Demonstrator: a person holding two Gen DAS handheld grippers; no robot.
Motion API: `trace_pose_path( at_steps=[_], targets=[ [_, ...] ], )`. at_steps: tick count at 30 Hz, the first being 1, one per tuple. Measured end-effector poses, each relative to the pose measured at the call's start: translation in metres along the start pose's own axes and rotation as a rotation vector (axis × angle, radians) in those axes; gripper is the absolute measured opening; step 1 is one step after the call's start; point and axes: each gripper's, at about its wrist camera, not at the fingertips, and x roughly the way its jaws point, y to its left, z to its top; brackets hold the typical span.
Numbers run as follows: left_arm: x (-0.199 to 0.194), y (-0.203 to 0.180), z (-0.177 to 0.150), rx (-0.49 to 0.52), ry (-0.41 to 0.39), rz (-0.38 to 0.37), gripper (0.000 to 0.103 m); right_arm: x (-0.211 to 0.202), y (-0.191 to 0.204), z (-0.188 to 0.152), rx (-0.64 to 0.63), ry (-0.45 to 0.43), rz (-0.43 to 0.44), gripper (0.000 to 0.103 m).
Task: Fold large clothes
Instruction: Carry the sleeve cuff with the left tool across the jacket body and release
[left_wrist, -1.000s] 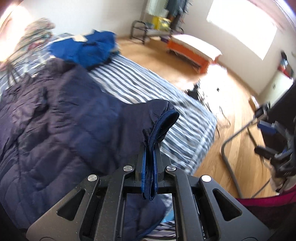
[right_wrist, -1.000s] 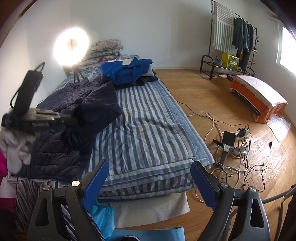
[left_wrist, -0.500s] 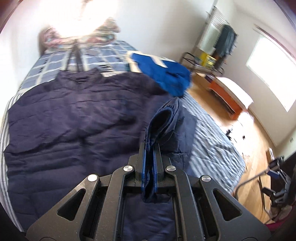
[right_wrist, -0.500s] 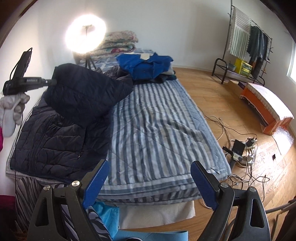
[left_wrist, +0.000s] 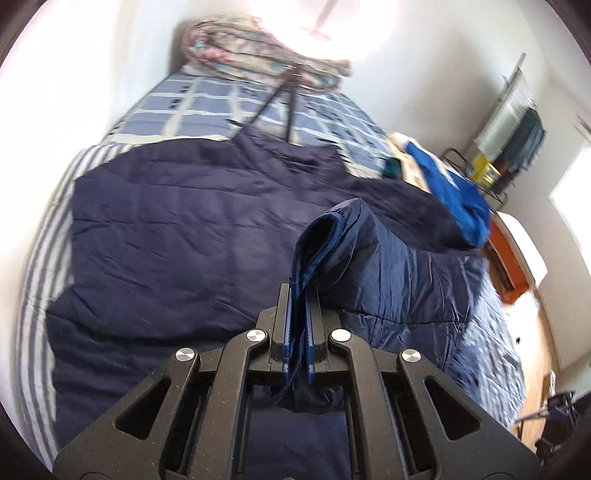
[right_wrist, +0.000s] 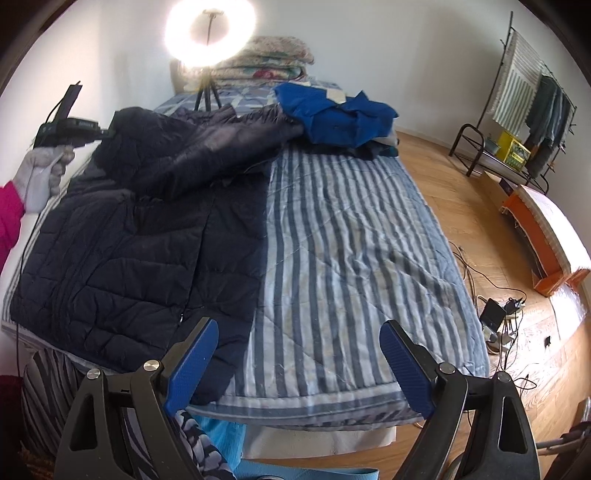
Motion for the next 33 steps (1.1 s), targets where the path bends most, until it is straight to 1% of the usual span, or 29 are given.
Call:
trace_pose_path(
  at_steps=[7, 11, 16, 21, 26, 32, 33],
  targets=[
    [0.028, 0.062, 0.014, -0.073, 0.0, 0.084, 0.004, 0.022, 0.015, 0.008, -0.021, 0.045, 0.012, 0.09],
    [0.036, 0.093, 0.022, -0.121, -0.014, 0.121, 0.004, 0.031, 0.021, 0.01, -0.025, 0.063, 0.024, 0.09],
    [0.039, 0.121, 0.034, -0.174, -0.044, 0.133, 0.004, 0.042, 0.026, 0.009, -0.034, 0.086, 0.023, 0.09],
    [0.055, 0.125, 0.039, -0.15, -0.028, 0.169, 0.004, 0.049, 0.029, 0.01, -0.038, 0.099, 0.024, 0.09],
    [0.074, 0.126, 0.039, -0.15, -0.007, 0.192, 0.004, 0.054, 0.032, 0.01, -0.046, 0.106, 0.029, 0.089],
    [0.091, 0.127, 0.032, -0.116, 0.036, 0.286, 0.004, 0.059, 0.034, 0.008, -0.045, 0.117, 0.033, 0.089],
    [0.091, 0.127, 0.032, -0.116, 0.039, 0.312, 0.012, 0.059, 0.034, 0.007, -0.043, 0.117, 0.035, 0.089]
  ],
)
